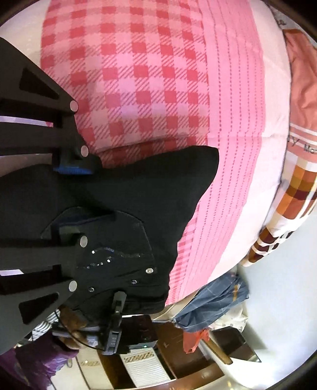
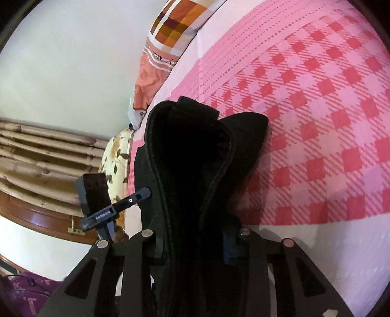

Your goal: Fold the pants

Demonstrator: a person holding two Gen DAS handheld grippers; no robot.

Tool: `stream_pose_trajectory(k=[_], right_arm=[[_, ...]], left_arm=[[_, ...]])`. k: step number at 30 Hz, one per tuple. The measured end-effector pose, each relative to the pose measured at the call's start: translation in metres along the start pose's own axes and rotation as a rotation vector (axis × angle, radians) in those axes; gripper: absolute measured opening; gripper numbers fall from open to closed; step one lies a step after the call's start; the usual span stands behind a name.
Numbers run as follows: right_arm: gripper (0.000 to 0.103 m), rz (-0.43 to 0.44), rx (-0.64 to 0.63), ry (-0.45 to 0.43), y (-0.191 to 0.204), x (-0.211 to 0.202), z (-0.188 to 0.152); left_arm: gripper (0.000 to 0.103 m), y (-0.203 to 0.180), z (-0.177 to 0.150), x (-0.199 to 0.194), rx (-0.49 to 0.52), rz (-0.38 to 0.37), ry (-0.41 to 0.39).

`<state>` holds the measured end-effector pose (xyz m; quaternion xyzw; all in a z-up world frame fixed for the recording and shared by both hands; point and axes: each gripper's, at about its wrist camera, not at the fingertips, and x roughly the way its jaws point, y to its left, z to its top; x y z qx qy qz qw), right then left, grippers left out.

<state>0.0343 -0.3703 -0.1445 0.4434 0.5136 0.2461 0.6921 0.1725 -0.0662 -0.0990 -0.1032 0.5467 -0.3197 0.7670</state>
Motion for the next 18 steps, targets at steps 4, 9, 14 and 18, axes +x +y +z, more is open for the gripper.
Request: stream_pose_trajectory(k=[4, 9, 14, 18], right_arm=[[0.031, -0.044, -0.043, 0.021, 0.002, -0.002, 0.0], [0.042, -0.09, -0.086, 0.092, 0.006, 0.006, 0.006], [0.039, -0.114, -0.126, 0.106, 0.012, 0.013, 0.009], [0.031, -0.091, -0.091, 0.057, 0.017, 0.013, 0.007]], left_arm=[[0.025, 0.003, -0.003, -0.004, 0.015, -0.003, 0.006], [0.055, 0.014, 0.003, 0.01, 0.02, -0.035, 0.106], [0.059, 0.015, 0.003, 0.014, 0.034, -0.087, 0.11], [0.03, -0.002, -0.003, 0.011, 0.07, -0.02, 0.052]])
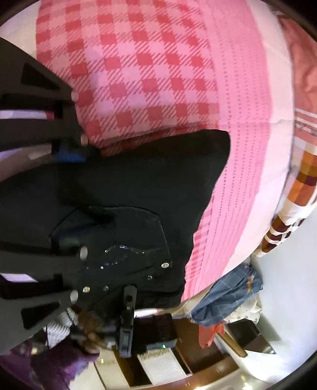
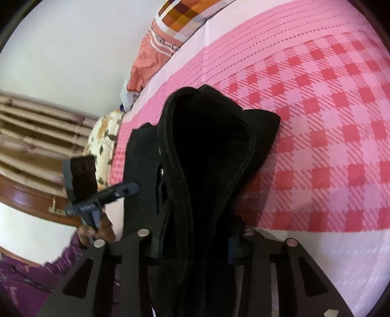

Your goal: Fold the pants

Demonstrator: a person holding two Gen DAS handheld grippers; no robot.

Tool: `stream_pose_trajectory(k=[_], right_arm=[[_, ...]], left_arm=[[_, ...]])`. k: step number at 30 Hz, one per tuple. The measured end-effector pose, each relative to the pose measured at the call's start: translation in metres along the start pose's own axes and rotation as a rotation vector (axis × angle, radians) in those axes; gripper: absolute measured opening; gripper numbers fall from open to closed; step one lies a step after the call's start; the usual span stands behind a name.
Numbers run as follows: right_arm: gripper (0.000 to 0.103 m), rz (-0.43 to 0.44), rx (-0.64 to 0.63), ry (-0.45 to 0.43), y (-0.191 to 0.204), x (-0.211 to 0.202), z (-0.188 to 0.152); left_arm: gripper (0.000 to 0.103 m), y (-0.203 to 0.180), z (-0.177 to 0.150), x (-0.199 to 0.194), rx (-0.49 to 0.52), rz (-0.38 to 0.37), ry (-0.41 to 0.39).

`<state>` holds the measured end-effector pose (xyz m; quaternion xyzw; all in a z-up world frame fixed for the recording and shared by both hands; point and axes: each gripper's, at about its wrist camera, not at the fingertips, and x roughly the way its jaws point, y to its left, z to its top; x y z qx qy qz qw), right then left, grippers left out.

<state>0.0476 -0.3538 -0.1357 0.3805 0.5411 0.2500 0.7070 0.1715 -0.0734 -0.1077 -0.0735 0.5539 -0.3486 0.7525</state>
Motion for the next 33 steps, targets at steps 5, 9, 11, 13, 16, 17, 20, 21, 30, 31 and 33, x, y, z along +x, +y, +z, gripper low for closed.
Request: stream_pose_trajectory(k=[5, 9, 11, 13, 16, 17, 20, 21, 30, 31, 33], right_arm=[[0.029, 0.088, 0.036, -0.053, 0.017, -0.004, -0.005], [0.029, 0.131, 0.032, -0.066, 0.033, 0.003, -0.002], [0.029, 0.146, 0.025, -0.065, 0.041, 0.012, 0.001], [0.029, 0.158, 0.02, -0.059, 0.049, 0.023, 0.005], [0.029, 0.173, 0.014, -0.051, 0.056, 0.038, 0.011], [0.029, 0.178, 0.012, -0.046, 0.06, 0.044, 0.015], [0.029, 0.193, 0.019, -0.036, 0.068, 0.06, 0.023], [0.029, 0.195, 0.018, -0.032, 0.071, 0.065, 0.025], [0.029, 0.186, -0.027, 0.01, 0.104, 0.105, 0.052], [0.029, 0.185, -0.031, 0.012, 0.107, 0.109, 0.055], [0.029, 0.18, -0.041, 0.018, 0.112, 0.116, 0.06]], left_arm=[[0.02, -0.011, -0.001, -0.026, -0.036, 0.004, -0.123], [0.019, -0.005, -0.003, -0.04, -0.065, -0.003, -0.154], [0.019, 0.001, -0.004, -0.049, -0.079, 0.017, -0.17], [0.019, 0.007, -0.005, -0.058, -0.084, 0.037, -0.185], [0.019, 0.014, -0.009, -0.073, -0.074, 0.098, -0.212], [0.019, 0.016, -0.008, -0.077, -0.071, 0.118, -0.219], [0.019, 0.024, -0.007, -0.088, -0.077, 0.151, -0.24], [0.019, 0.028, -0.007, -0.093, -0.081, 0.165, -0.248], [0.019, 0.059, 0.003, -0.11, -0.092, 0.254, -0.283], [0.019, 0.063, 0.004, -0.112, -0.093, 0.263, -0.289], [0.019, 0.07, 0.008, -0.116, -0.096, 0.276, -0.299]])
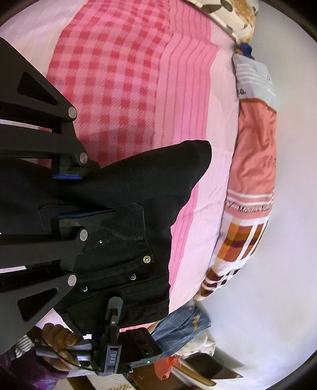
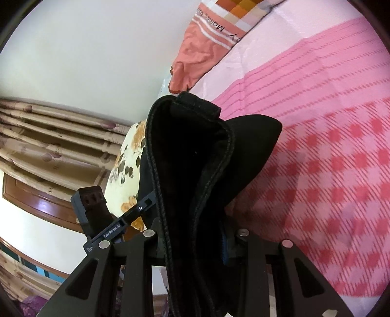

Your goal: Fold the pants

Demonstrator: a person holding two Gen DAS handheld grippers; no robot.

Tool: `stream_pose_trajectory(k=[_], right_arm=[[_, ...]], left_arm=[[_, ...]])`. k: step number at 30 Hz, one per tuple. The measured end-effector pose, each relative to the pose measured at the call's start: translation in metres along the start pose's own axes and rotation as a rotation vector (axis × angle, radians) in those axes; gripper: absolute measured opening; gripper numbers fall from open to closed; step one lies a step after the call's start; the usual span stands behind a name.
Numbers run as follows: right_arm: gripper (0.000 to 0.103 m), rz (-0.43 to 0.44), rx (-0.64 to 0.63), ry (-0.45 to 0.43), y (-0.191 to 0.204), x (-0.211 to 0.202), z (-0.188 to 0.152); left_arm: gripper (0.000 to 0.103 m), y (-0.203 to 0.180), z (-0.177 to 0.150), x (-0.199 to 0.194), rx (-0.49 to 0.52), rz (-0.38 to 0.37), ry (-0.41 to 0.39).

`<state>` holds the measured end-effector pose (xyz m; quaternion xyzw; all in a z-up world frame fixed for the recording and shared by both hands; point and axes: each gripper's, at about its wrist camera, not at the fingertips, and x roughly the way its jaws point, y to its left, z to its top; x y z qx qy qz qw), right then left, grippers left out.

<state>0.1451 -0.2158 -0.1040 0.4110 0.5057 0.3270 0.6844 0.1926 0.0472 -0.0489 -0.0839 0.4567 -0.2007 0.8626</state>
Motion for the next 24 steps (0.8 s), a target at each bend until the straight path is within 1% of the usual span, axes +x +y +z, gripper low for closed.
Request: stream_pose_trajectory(k=[9, 17, 24], right_arm=[[0.029, -0.007, -0.018, 0.004, 0.009, 0.028, 0.021], [0.029, -0.009, -0.019, -0.005, 0.01, 0.052, 0.042], [0.029, -0.011, -0.026, -0.018, 0.011, 0.07, 0.062]], left_arm=[[0.019, 0.025, 0.019, 0.0, -0.004, 0.042, -0.032], [0.019, 0.045, 0.038, 0.011, -0.018, 0.069, -0.048], [0.019, 0.058, 0.055, 0.02, -0.005, 0.099, -0.06]])
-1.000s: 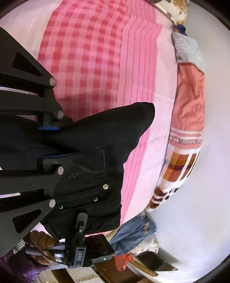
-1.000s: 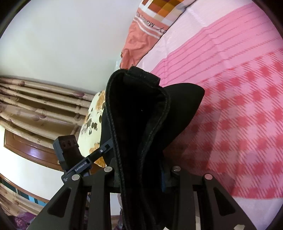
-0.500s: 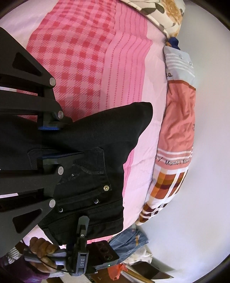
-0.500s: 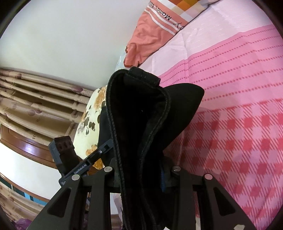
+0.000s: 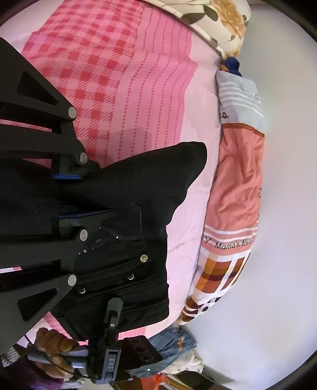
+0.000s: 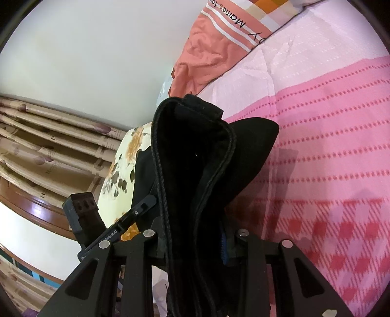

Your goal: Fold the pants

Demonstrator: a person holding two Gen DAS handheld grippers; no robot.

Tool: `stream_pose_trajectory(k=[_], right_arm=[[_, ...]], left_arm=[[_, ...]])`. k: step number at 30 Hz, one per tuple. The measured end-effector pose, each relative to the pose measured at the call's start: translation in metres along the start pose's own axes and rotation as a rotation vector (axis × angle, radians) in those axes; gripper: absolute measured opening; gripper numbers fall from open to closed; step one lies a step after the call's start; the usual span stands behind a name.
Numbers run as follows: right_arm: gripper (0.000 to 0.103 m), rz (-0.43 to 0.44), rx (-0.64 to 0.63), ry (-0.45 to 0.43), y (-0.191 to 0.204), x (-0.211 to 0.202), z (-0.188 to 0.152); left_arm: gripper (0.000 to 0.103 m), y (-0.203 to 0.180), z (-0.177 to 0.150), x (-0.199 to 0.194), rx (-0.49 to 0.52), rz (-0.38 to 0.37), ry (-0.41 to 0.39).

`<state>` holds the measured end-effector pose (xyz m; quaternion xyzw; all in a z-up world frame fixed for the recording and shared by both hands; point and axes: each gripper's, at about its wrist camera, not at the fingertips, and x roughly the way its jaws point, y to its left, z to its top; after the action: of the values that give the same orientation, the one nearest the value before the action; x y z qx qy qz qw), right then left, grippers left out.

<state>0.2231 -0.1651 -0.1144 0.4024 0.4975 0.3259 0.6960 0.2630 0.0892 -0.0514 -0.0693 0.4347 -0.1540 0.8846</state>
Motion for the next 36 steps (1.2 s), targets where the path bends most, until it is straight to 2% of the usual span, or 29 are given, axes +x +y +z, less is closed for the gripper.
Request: stream_pose_trajectory(k=[15, 32, 36], right_arm=[[0.028, 0.009, -0.002, -0.016, -0.002, 0.029, 0.025], [0.029, -0.043, 0.022, -0.018, -0.018, 0.035, 0.024], [0.029, -0.084, -0.008, -0.017, -0.016, 0.035, 0.023]], left_arm=[[0.02, 0.028, 0.029, 0.02, -0.005, 0.043, -0.018], [0.021, 0.04, 0.021, 0.039, 0.002, 0.077, -0.001], [0.026, 0.041, 0.018, 0.042, 0.005, 0.095, -0.003]])
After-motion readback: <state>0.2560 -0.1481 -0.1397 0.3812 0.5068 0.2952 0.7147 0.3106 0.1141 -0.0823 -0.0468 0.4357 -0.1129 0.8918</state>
